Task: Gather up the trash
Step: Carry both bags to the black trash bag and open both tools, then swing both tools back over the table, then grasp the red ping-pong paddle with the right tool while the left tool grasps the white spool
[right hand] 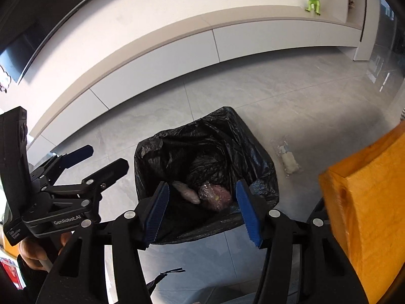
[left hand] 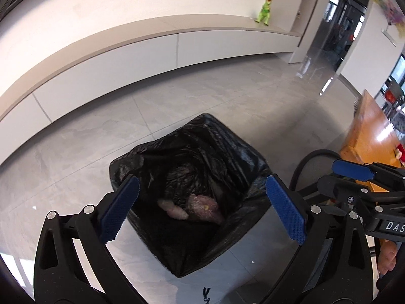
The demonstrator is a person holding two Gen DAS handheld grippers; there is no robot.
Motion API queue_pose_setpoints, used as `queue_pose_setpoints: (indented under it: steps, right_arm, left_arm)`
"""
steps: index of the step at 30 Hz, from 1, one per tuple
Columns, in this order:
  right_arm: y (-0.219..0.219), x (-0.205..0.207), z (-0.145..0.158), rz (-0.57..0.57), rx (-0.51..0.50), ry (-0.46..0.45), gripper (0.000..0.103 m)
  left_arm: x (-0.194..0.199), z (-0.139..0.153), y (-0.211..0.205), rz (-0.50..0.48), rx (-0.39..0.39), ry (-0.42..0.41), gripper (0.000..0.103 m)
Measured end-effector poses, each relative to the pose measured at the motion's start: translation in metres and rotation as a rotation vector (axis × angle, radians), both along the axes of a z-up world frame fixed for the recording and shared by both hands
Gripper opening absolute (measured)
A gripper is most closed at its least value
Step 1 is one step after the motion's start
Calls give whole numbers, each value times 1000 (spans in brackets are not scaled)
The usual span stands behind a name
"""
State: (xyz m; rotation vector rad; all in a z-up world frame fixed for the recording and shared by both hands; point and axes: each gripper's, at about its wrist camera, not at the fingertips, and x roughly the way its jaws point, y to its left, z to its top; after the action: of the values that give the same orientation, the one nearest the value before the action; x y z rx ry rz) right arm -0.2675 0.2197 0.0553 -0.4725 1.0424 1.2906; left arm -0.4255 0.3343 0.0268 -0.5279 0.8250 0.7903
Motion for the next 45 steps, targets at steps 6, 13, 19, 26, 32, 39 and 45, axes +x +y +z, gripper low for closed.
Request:
queue_pose_setpoints:
  steps: [6,13,19,26,32,39,45]
  right_arm:
    - [-60,41,25,-114,46,-22,60]
    - [-131,94,37,-271,58,-41,61]
    - [-196,138,36,-426,58,-42,61]
    - [-265,204,34,-628,40,-53,61]
    - [-306,303,36,-841,-21,-27,61]
    - [-316,418,28,-943,-160,76,61]
    - [-309,456,23,-972,-253,32,61]
  left_arm:
    - [44,26,-28,-114,17,-48,97]
    - [122,45,-77,-305,44,-69,97]
    - [190,50,-123,-457,21,-91,97]
    - [282,55,-181,-637,30,-59,97]
    - [341,46,-228,-743,17,-27,97]
    - [406,47,-246,-819,17,18,97]
    - [449,41,-266,-863,4,44,97]
